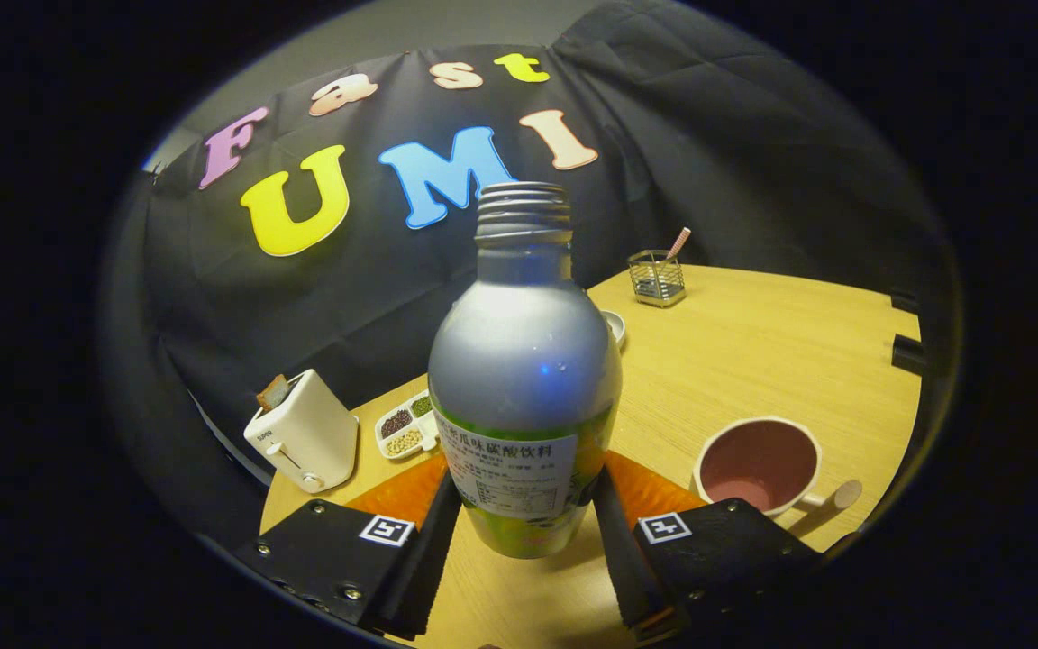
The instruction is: Take the bottle from table, then pour the juice into the cup, finally place the bottle on the coaster
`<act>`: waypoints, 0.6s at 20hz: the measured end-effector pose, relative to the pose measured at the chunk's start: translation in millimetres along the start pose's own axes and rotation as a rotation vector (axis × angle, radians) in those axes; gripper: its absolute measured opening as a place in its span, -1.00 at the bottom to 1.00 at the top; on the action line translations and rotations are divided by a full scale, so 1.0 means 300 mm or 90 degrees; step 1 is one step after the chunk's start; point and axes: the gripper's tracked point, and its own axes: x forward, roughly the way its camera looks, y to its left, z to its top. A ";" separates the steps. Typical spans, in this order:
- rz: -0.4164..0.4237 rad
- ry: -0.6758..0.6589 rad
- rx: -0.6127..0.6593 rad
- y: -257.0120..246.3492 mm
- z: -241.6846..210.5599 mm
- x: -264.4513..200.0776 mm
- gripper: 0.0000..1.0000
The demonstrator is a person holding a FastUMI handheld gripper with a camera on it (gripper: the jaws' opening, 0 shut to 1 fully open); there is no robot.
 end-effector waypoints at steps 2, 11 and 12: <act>0.008 -0.009 -0.025 0.023 0.010 0.041 0.52; -0.007 -0.009 -0.133 0.036 -0.009 0.206 0.51; -0.010 -0.007 -0.143 0.034 -0.017 0.221 0.51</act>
